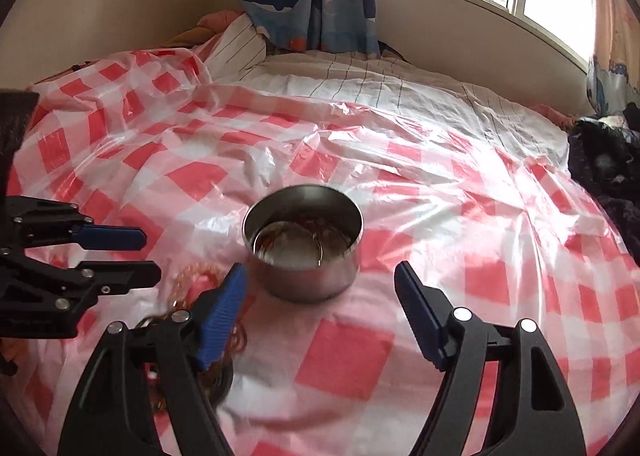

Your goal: Organize jewelry

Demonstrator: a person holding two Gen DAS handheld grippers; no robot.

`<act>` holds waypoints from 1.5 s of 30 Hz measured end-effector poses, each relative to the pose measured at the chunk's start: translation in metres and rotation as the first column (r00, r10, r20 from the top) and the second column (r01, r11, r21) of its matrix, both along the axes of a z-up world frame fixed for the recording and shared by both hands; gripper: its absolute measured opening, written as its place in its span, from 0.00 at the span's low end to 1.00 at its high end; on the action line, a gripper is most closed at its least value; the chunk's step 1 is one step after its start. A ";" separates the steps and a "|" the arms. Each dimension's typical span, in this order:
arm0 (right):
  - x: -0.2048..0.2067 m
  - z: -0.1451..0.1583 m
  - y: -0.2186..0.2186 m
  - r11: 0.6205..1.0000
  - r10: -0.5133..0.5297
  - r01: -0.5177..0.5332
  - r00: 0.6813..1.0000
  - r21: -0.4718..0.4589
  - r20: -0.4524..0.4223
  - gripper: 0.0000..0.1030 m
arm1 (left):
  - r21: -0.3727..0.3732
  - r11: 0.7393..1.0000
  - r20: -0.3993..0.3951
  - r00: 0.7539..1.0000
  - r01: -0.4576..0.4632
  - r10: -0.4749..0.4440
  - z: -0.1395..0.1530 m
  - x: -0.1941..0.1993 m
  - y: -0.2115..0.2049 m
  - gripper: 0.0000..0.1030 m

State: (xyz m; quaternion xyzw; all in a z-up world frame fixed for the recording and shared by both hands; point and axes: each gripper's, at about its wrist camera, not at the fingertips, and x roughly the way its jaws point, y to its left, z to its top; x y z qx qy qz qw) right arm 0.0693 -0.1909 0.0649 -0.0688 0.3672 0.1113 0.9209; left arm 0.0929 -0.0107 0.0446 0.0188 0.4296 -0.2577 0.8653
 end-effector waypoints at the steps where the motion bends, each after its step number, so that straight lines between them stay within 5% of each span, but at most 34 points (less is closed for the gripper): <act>1: -0.012 -0.007 -0.007 1.000 -0.009 0.009 1.000 0.017 -0.022 0.71 | 0.005 1.000 -0.014 1.000 0.022 -0.022 -0.005 -0.006 -0.003 0.35; 4: -0.026 -0.025 -0.021 0.996 -0.030 0.038 0.994 0.076 -0.104 0.71 | 0.049 0.997 -0.012 0.998 0.065 -0.065 -0.012 -0.013 -0.013 0.35; 9: -0.021 -0.019 -0.020 0.985 0.000 0.016 0.996 0.174 -0.088 0.67 | 0.059 0.996 -0.005 0.998 0.068 -0.067 -0.012 -0.014 -0.015 0.35; 15: -0.016 -0.026 -0.007 0.982 0.039 -0.019 0.994 0.188 -0.102 0.56 | 0.070 0.994 -0.041 0.995 0.089 -0.087 -0.017 -0.011 -0.015 0.03; 18: -0.014 -0.026 0.001 0.982 0.059 -0.040 0.994 0.185 -0.096 0.56 | 0.060 0.993 -0.028 0.995 0.097 -0.096 -0.011 -0.012 -0.012 0.02; 23: -0.007 -0.034 0.013 0.981 0.080 -0.058 0.990 0.186 -0.112 0.48 | -0.099 0.994 0.017 0.999 0.035 -0.034 0.012 -0.006 0.016 0.02; 27: -0.002 -0.044 0.022 0.979 0.110 -0.081 0.982 0.185 -0.151 0.30 | -0.169 0.985 0.063 0.997 -0.034 0.045 0.025 -0.002 0.035 0.02; 29: -0.004 -0.043 0.025 0.975 0.139 -0.108 0.979 0.195 -0.150 0.12 | -0.182 0.982 0.067 0.996 -0.052 0.065 0.027 0.001 0.039 0.02; 35: -0.023 -0.020 0.020 0.943 0.216 -0.183 0.972 0.277 -0.092 0.12 | -0.181 0.980 0.075 0.993 -0.080 0.095 0.027 0.005 0.043 0.02; 39: -0.042 0.010 0.000 0.856 0.315 -0.284 0.949 0.432 -0.001 0.12 | -0.180 0.980 0.071 0.992 -0.086 0.100 0.025 0.007 0.044 0.02; 42: -0.034 0.004 -0.005 0.932 0.229 -0.201 0.972 0.301 -0.060 0.12 | -0.175 0.981 0.068 0.993 -0.079 0.092 0.023 0.008 0.041 0.02; 44: -0.029 -0.003 -0.017 0.898 0.243 -0.183 0.964 0.400 -0.105 0.12 | -0.174 0.982 0.068 0.994 -0.073 0.085 0.023 0.007 0.039 0.02; 45: -0.029 -0.001 -0.018 0.909 0.230 -0.176 0.968 0.377 -0.103 0.12 | -0.176 0.982 0.069 0.994 -0.071 0.084 0.023 0.006 0.039 0.02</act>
